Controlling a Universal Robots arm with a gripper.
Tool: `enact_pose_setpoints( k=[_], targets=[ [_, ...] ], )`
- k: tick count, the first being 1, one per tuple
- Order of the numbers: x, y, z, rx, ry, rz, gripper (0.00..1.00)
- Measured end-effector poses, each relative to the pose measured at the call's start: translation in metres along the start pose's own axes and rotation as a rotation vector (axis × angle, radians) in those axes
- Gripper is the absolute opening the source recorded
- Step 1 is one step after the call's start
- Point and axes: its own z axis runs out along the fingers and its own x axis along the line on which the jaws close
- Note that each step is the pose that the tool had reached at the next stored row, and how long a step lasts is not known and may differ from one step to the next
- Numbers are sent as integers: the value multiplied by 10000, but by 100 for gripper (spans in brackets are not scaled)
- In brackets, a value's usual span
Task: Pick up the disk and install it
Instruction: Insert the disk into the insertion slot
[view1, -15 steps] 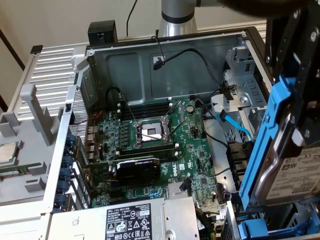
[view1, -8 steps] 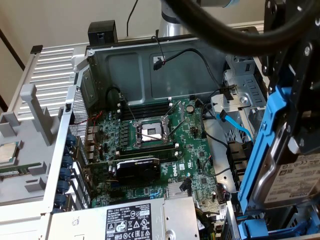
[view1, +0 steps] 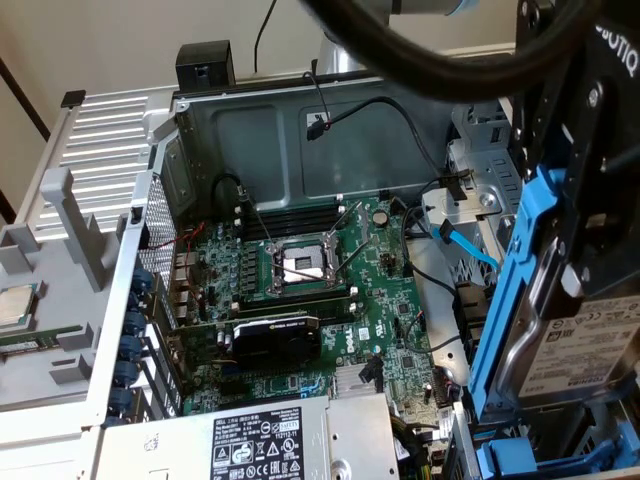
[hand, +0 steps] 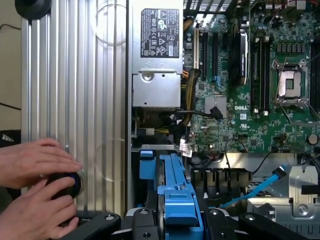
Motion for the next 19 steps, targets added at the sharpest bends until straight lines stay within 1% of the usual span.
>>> enact_pose_setpoints(
  k=[3, 7, 17, 18, 19],
  targets=[
    [0, 1, 4, 22, 4, -2, 37],
    [1, 1, 11, 33, 1, -2, 37],
    [6, 4, 18, 36, 2, -6, 37],
    [6, 8, 19, 40, 2, -4, 37],
    [3, 19, 21, 61, 0, -3, 37]
  ],
)
